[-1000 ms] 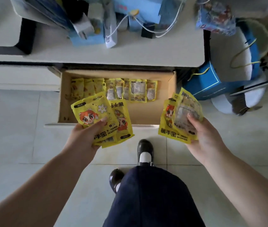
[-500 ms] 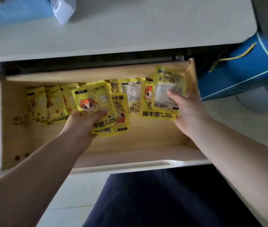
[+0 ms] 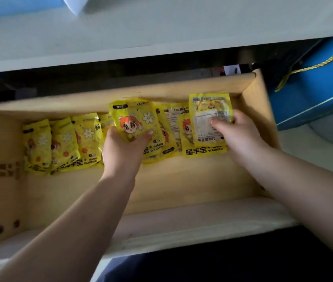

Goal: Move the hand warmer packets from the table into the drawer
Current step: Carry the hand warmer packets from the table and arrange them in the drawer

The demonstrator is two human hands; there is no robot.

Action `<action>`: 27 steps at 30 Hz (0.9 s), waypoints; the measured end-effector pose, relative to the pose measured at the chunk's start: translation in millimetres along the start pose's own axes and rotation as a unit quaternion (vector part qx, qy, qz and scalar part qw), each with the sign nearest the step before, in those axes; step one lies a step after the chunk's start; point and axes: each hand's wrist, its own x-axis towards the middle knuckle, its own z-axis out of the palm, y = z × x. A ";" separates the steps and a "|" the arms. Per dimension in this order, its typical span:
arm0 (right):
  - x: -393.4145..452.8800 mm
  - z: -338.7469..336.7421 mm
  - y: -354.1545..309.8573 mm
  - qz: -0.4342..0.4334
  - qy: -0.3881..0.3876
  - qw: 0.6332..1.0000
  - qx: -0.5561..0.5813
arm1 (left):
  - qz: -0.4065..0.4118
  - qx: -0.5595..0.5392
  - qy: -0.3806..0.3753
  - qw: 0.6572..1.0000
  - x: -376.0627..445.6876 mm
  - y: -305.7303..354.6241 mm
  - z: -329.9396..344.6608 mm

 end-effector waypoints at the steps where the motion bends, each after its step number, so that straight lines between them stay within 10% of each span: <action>1: 0.5 -4.1 2.2 -0.002 -0.003 1.000 -0.011 | 0.007 0.025 0.017 1.000 -4.7 -3.4 6.2; 16: 4.9 8.5 3.0 -0.015 0.001 0.999 0.038 | 0.153 0.263 0.092 0.948 8.3 -14.2 -28.9; 19: 3.1 9.7 1.8 -0.013 -0.003 0.999 0.043 | 0.335 0.322 0.085 0.881 8.8 -15.6 -36.6; 22: 4.6 9.8 3.4 -0.003 -0.006 0.998 0.061 | 0.521 0.429 -0.025 0.737 11.7 -19.8 -39.0; 24: 5.6 10.8 3.8 -0.008 -0.008 0.998 0.063 | 0.554 0.504 -0.088 0.657 15.9 -25.3 -41.4; 27: 6.8 11.1 5.9 -0.015 -0.001 0.998 0.064 | 0.502 0.572 -0.089 0.643 18.9 -31.9 -43.5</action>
